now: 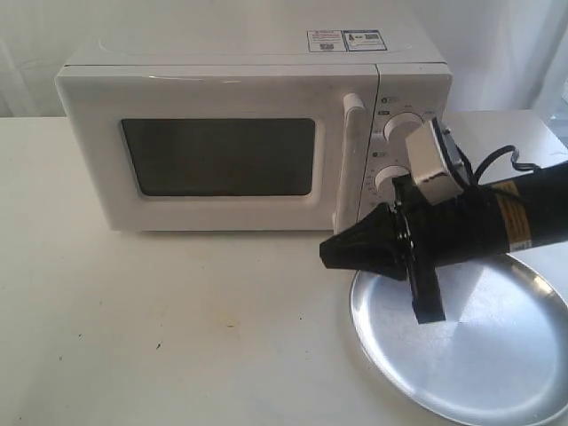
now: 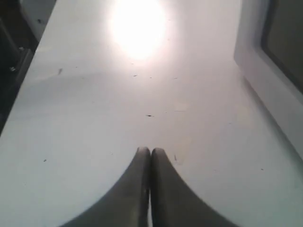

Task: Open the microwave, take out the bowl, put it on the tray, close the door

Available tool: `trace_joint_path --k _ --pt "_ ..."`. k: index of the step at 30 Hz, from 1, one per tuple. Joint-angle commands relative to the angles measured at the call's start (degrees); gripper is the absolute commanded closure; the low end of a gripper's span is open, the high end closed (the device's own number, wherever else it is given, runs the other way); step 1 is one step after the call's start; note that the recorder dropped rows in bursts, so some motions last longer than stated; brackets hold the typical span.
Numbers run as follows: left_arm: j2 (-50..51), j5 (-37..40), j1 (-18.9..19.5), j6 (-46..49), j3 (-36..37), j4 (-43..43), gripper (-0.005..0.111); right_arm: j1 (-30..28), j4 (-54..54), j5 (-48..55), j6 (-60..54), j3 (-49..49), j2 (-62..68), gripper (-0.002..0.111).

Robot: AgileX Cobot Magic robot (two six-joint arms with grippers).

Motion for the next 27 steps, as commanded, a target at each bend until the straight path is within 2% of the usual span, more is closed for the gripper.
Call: trace_joint_path --k 1,5,8,10,15,23,25,27 --pt "-0.12 -0.02 -0.05 -0.33 0.19 -0.22 0.107 0.35 -0.36 -1.42 -2.59 1.41 -1.14 0.108" --pt "-0.12 -0.02 -0.05 -0.33 0.19 -0.22 0.107 0.35 5.72 -0.3 -1.26 1.81 -1.25 0.108" --pt "-0.12 -0.02 -0.05 -0.33 0.19 -0.22 0.107 0.35 20.03 13.9 -1.75 5.17 -2.98 0.108" --pt "-0.12 -0.02 -0.05 -0.33 0.19 -0.22 0.107 0.35 31.08 22.35 -7.56 8.44 -5.01 0.108" --pt "-0.12 -0.02 -0.05 -0.33 0.19 -0.22 0.107 0.35 53.12 29.61 -17.75 14.9 -11.34 0.108" --pt "-0.12 -0.02 -0.05 -0.33 0.19 -0.22 0.107 0.4 51.96 25.41 -21.38 17.97 -16.1 0.108" --pt "-0.12 -0.02 -0.05 -0.33 0.19 -0.22 0.107 0.4 48.85 24.46 -23.27 17.97 -14.97 0.1" --pt "-0.12 -0.02 -0.05 -0.33 0.19 -0.22 0.107 0.4 46.17 21.34 -23.6 17.97 -13.3 0.084"
